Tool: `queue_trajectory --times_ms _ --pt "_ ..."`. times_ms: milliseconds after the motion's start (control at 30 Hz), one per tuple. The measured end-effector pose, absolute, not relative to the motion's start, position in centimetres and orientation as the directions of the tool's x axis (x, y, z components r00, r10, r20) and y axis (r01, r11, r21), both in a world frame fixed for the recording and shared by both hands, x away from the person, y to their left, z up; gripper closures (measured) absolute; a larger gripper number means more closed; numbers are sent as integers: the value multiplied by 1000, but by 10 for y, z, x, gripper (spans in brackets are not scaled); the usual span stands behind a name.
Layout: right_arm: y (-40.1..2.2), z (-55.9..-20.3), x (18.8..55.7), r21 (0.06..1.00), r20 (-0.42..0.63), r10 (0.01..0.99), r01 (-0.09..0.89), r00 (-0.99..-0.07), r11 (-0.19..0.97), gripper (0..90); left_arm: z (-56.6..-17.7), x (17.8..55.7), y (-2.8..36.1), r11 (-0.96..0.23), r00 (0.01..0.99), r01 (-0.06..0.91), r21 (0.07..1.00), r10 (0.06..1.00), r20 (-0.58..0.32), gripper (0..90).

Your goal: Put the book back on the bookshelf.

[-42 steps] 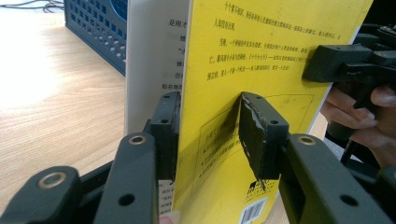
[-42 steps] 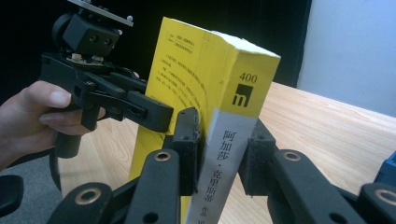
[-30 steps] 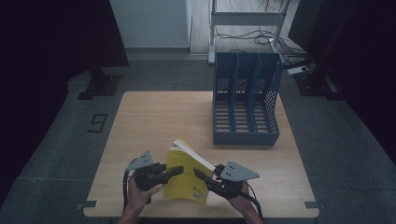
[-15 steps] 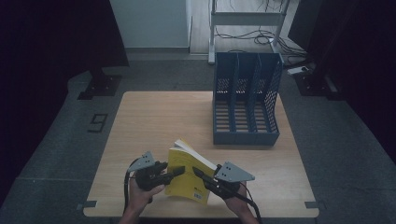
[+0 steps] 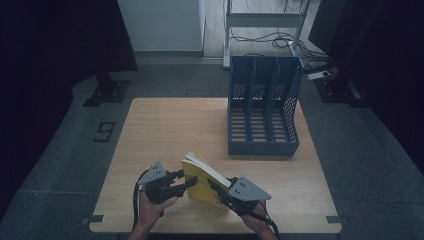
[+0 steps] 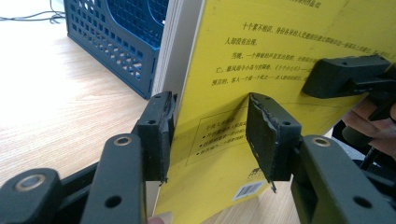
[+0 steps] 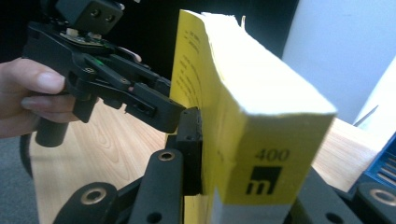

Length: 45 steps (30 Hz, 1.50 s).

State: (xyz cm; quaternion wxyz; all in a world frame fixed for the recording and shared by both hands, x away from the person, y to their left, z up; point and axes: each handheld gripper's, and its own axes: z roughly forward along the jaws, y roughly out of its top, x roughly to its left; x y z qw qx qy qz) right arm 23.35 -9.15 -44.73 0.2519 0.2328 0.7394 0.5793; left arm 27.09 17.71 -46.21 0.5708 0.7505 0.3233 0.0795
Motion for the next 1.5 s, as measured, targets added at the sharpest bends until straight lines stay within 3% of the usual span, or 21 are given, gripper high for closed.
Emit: queue_trajectory --times_ms 467,800,1500 --pt "-81 -452 242 970 -69 595 85 -801 227 650 -461 270 175 -156 790 383 911 567 -235 526" --pt "-82 -453 247 973 -36 603 110 -797 203 737 -462 271 175 -150 793 383 912 560 -241 513" --pt "-93 -448 246 985 16 650 123 -760 119 745 -466 277 183 -89 739 416 905 614 -279 409"
